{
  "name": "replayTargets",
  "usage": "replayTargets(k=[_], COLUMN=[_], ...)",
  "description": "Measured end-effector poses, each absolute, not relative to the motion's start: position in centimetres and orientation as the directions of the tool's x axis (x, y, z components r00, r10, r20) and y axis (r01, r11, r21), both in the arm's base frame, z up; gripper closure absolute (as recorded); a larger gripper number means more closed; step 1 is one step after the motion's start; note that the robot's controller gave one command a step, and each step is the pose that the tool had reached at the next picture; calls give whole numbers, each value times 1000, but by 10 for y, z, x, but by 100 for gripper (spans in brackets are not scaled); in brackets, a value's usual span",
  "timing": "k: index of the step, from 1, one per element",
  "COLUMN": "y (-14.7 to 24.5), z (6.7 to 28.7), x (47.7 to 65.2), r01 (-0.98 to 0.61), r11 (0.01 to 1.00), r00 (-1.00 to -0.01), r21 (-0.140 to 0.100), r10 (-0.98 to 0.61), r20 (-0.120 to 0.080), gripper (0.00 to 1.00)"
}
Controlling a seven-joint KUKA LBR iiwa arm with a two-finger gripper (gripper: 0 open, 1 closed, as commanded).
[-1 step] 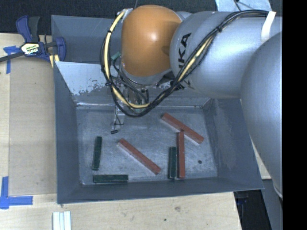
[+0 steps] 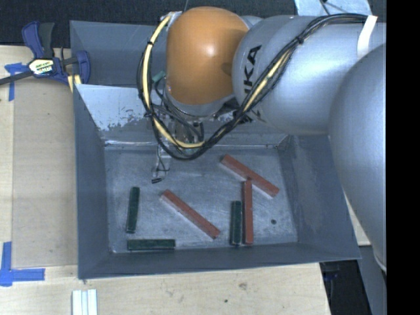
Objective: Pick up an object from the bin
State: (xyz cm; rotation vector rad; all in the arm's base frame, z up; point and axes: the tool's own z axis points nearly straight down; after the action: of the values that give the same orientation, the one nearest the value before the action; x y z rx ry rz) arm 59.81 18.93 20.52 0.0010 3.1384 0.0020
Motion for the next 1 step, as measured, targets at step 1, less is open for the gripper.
replayTargets(k=[1], y=[208], z=[158], x=[601], r01=[-11], r11=[1000], r00=[-1000], r21=[3], r10=[-11], r20=[-11], gripper=[0])
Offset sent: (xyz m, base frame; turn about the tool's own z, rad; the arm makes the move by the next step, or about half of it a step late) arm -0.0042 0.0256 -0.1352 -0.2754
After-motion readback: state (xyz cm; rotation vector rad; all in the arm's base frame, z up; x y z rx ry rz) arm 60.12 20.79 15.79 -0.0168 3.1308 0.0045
